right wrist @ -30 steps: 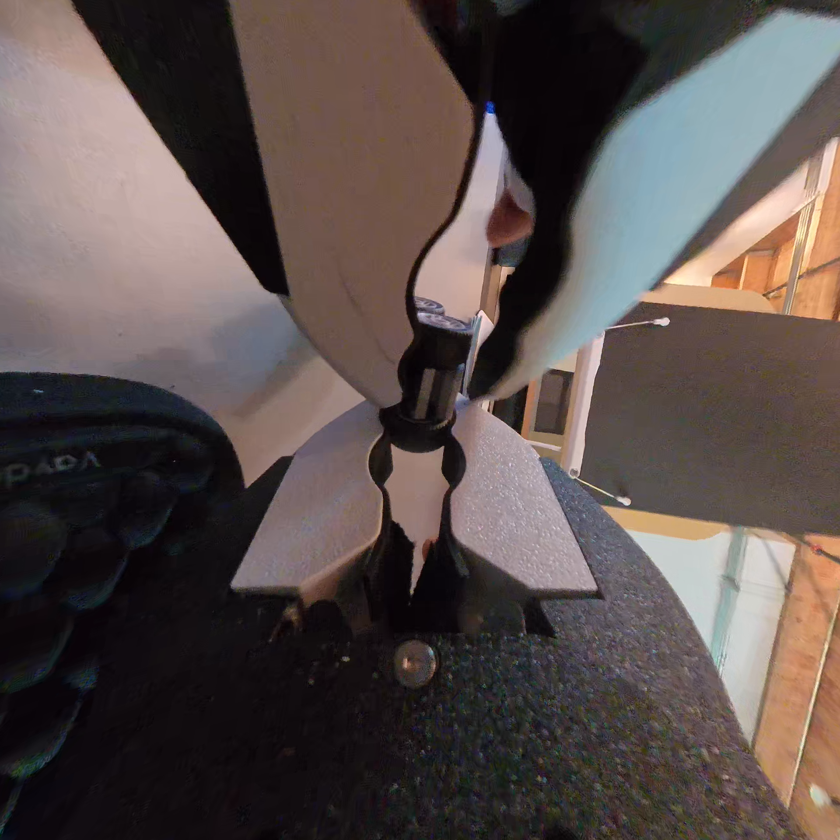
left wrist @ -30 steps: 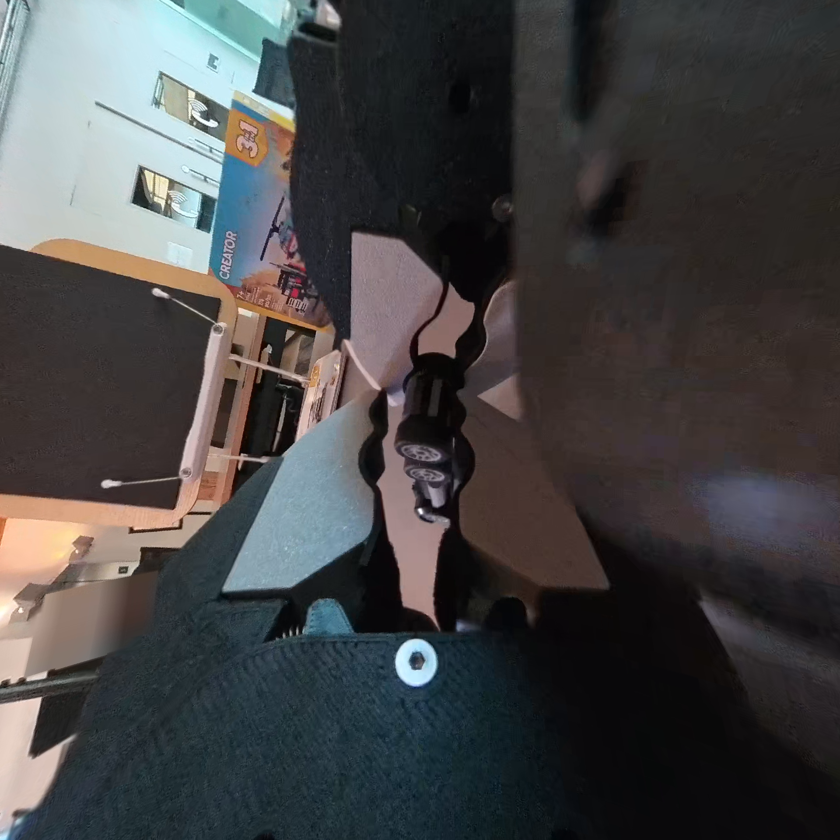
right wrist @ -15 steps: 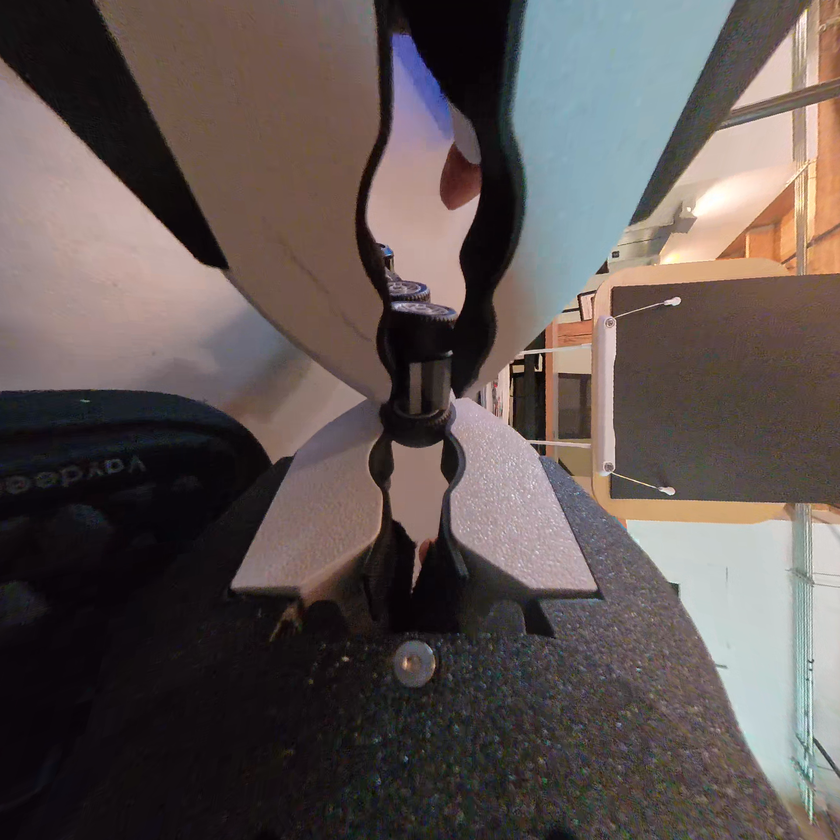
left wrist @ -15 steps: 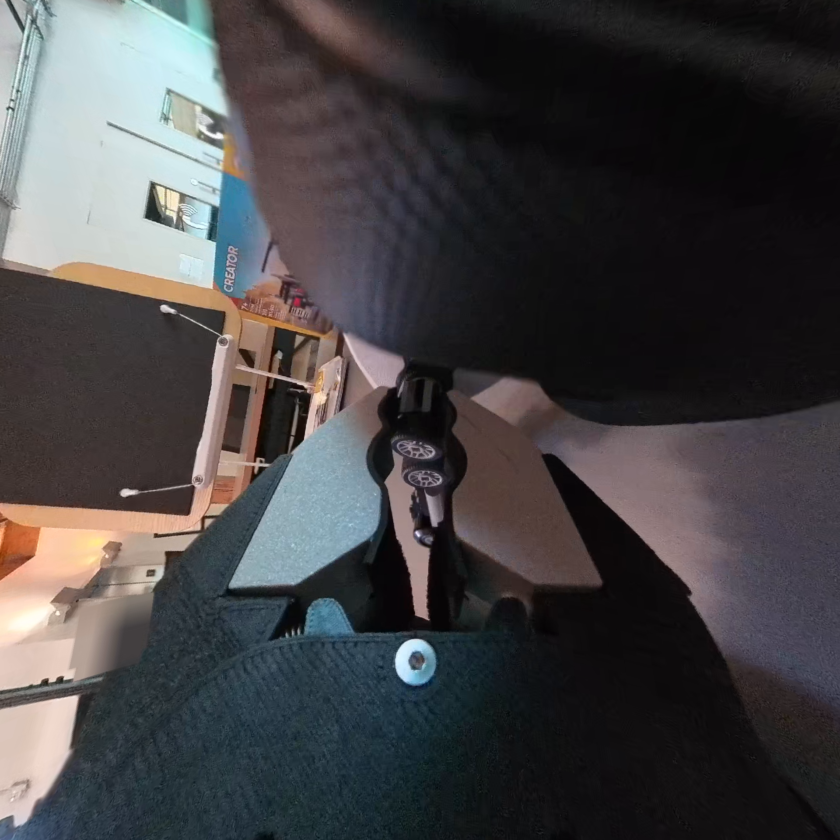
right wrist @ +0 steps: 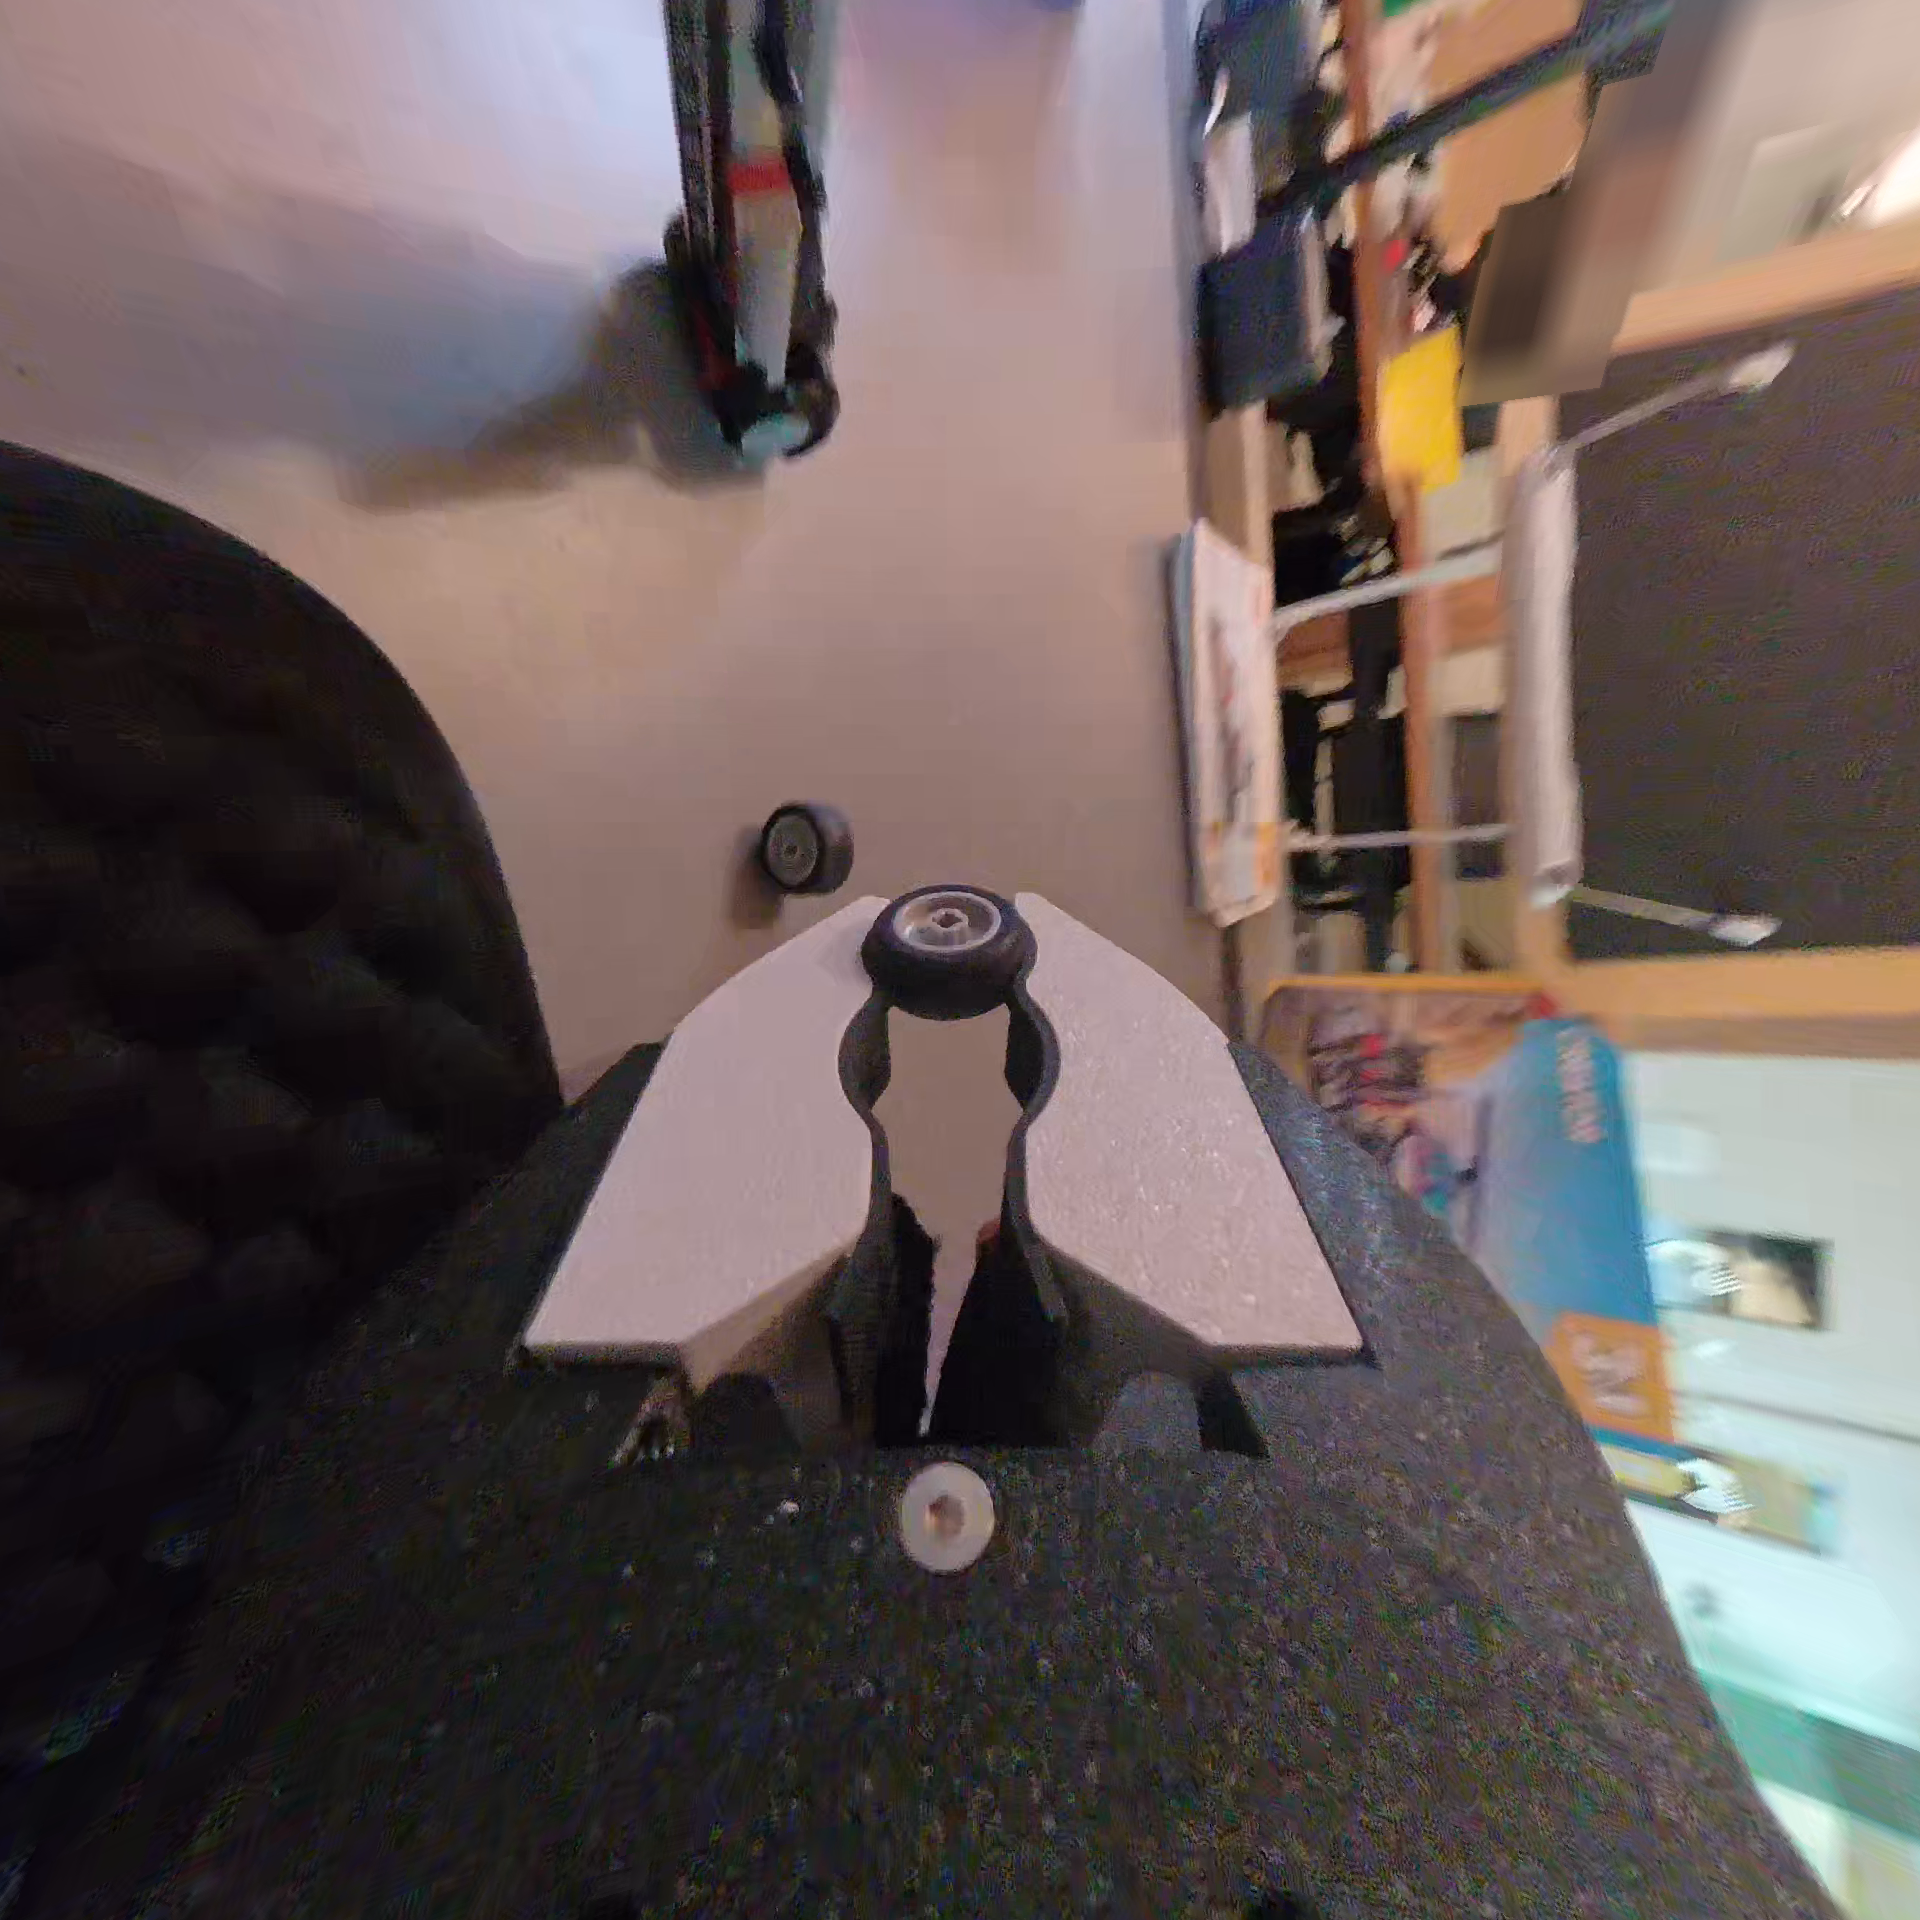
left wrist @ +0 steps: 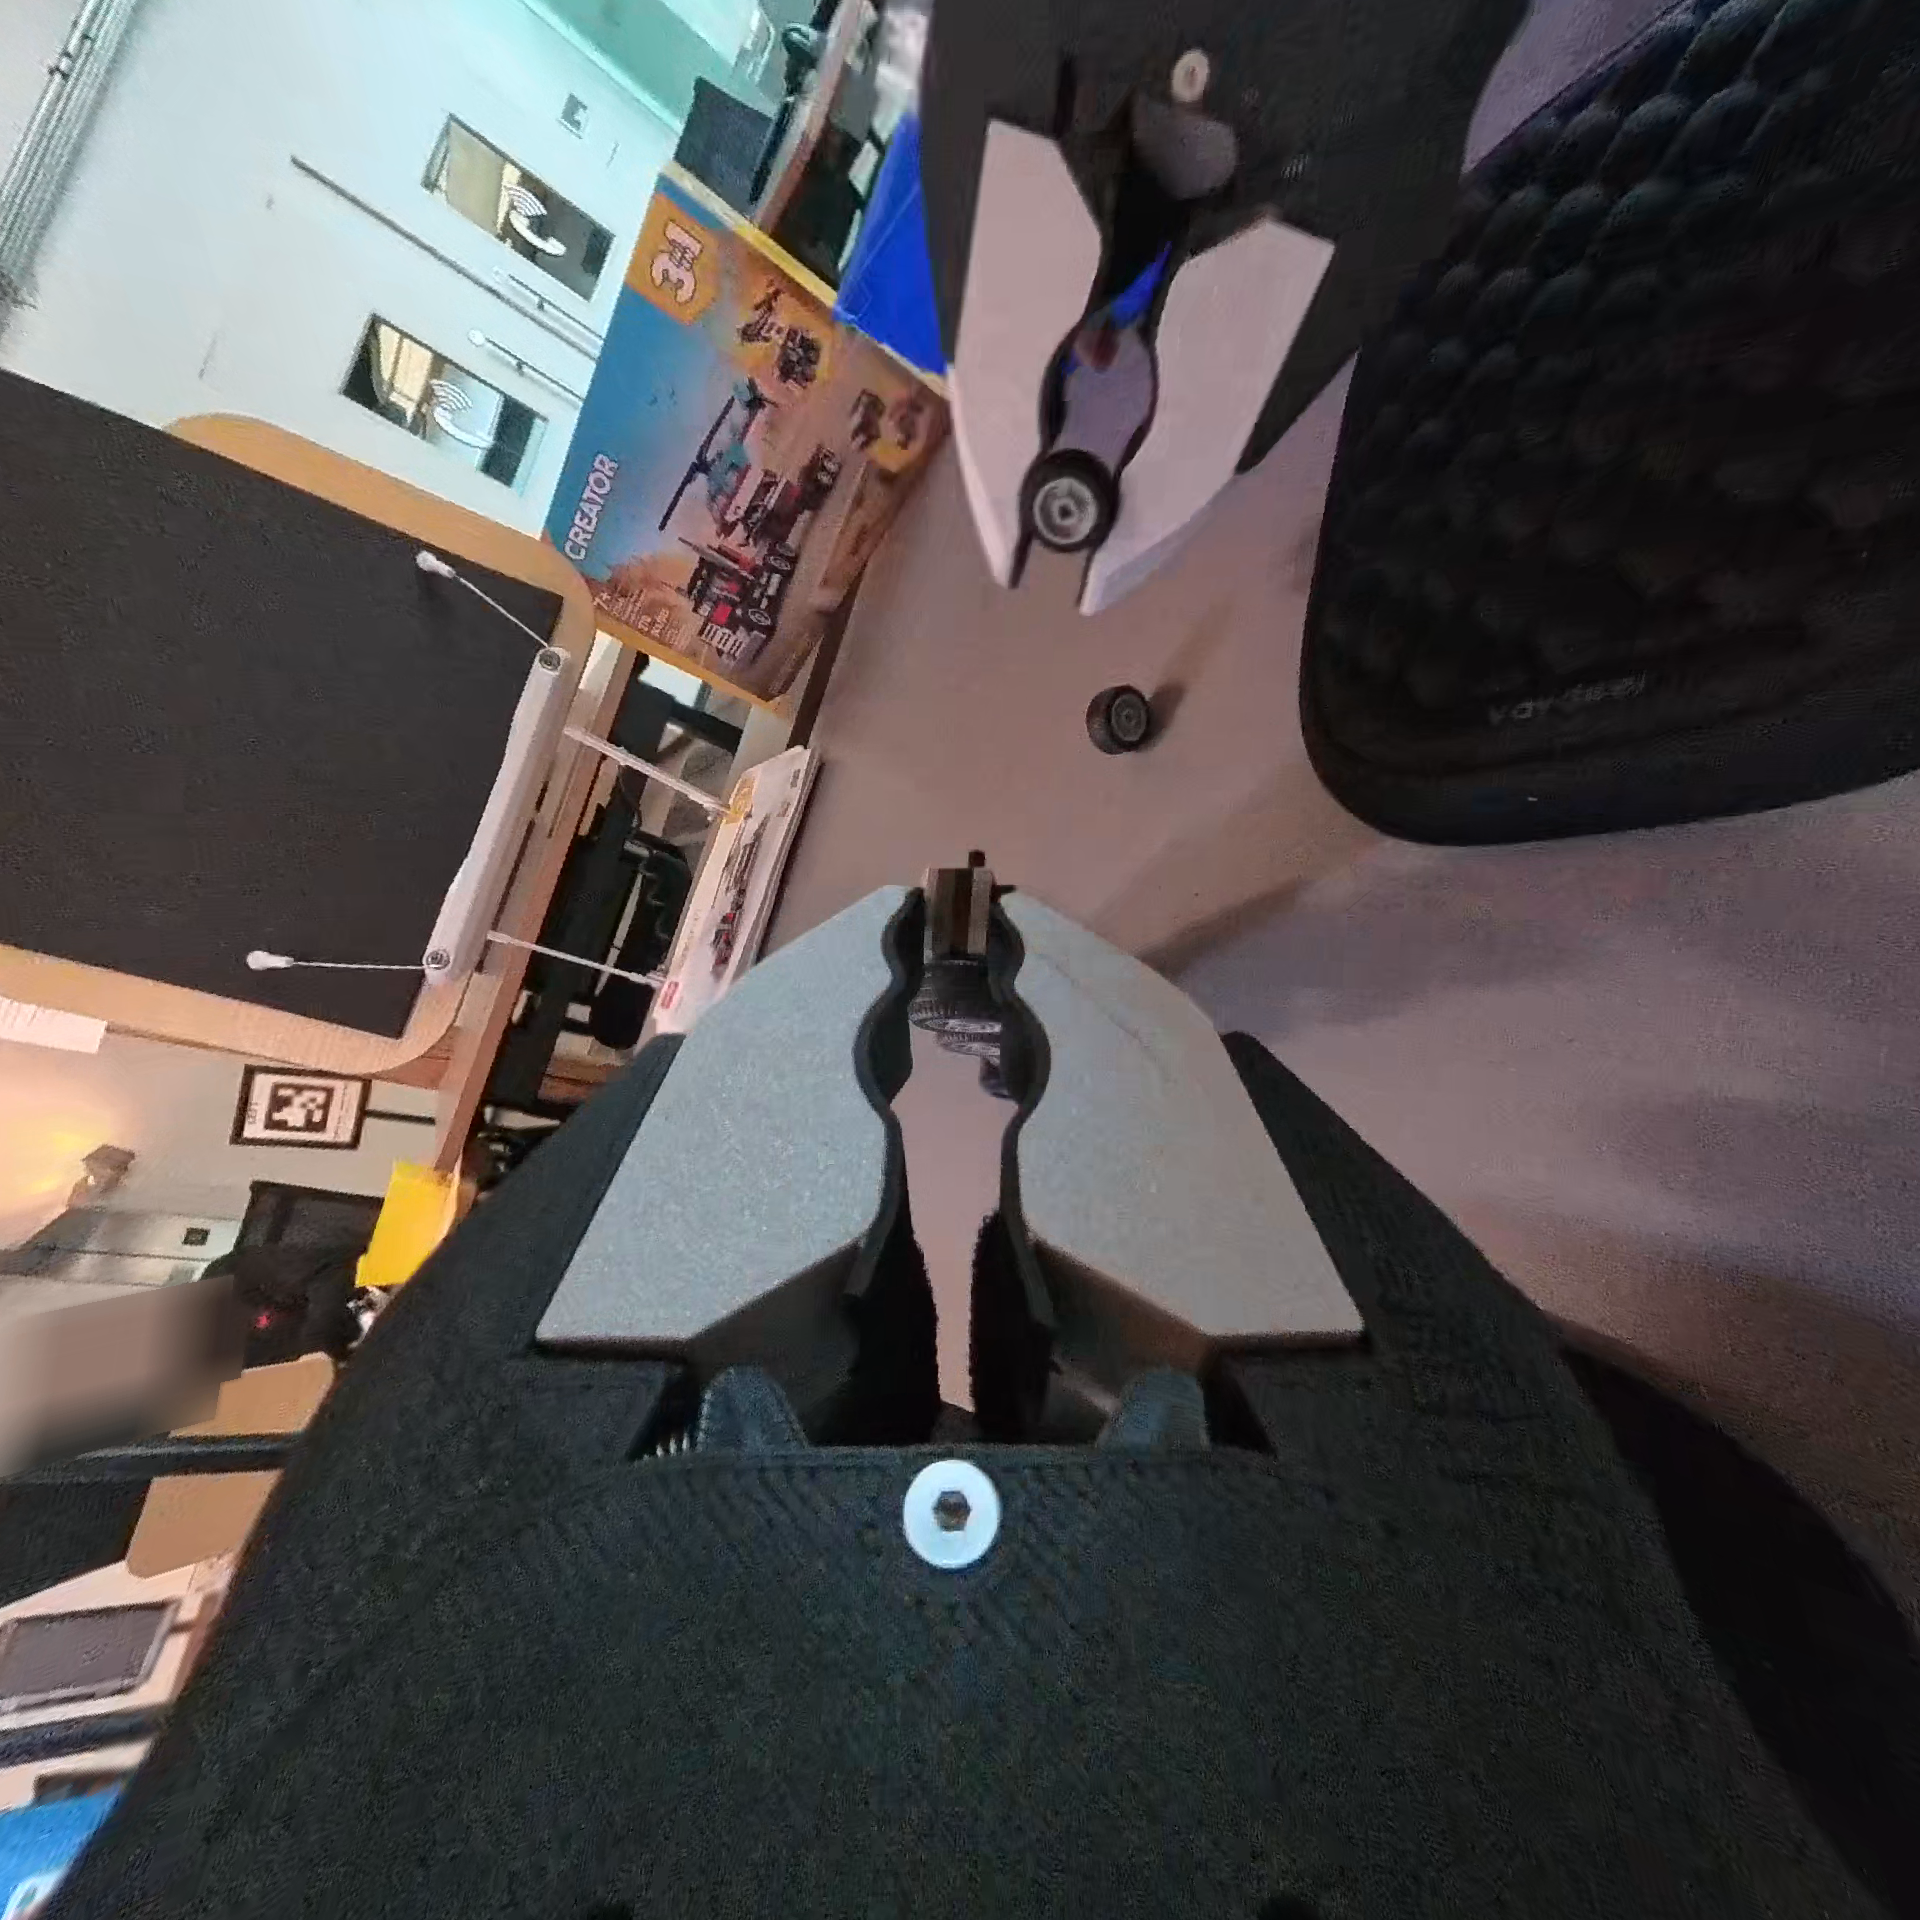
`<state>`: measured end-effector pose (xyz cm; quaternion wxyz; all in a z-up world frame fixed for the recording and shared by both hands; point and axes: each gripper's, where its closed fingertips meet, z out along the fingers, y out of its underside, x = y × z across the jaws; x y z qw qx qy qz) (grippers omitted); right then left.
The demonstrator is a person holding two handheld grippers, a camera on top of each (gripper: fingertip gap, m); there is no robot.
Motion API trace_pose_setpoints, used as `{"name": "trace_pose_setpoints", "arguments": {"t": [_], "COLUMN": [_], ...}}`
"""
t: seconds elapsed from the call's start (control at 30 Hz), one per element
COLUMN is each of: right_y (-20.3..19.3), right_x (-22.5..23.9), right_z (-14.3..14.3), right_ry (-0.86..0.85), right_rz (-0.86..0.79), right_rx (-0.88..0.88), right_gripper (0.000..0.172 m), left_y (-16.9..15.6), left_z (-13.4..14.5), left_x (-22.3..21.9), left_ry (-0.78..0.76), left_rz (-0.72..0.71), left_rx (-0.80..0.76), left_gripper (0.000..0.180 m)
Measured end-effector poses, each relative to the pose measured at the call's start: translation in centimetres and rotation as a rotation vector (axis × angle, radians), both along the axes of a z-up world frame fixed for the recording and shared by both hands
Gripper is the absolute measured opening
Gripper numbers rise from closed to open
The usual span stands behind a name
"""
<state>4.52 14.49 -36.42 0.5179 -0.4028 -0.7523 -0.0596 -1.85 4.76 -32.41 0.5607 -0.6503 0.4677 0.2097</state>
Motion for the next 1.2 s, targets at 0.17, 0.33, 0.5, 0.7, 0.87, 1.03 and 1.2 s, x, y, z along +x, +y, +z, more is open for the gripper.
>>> {"name": "trace_pose_setpoints", "arguments": {"t": [0.17,0.33,0.5,0.7,0.87,1.03,1.2], "right_y": [1.5,0.7,0.5,0.7,-3.7,-9.2,-8.6], "right_x": [1.8,1.3,1.4,1.8,-1.1,-5.5,-7.7], "right_z": [-3.2,-4.2,-4.9,-4.0,0.9,2.1,1.2], "right_ry": [-0.018,-0.034,-0.071,-0.016,0.134,0.126,0.094], "right_rz": [-0.126,-0.116,-0.127,-0.128,0.187,0.439,0.428], "right_rx": [-0.365,-0.666,-0.726,-0.713,-0.568,-0.174,-0.027], "right_gripper": [0.018,0.030,0.038,0.043,0.059,0.051,0.021], "left_y": [0.4,0.2,0.2,0.3,0.4,0.3,-0.4], "left_z": [0.1,-0.5,-0.6,-0.6,-0.5,-0.7,-0.4], "left_x": [0.5,1.1,1.2,1.4,1.3,1.7,2.3], "left_ry": [-0.001,0.011,0.009,-0.062,-0.095,-0.070,-0.086], "left_rz": [-0.010,-0.025,-0.021,-0.027,-0.025,-0.041,-0.120], "left_rx": [0.032,0.035,0.039,0.020,0.012,0.010,-0.017], "left_gripper": [0.012,0.012,0.012,0.013,0.013,0.013,0.023]}}
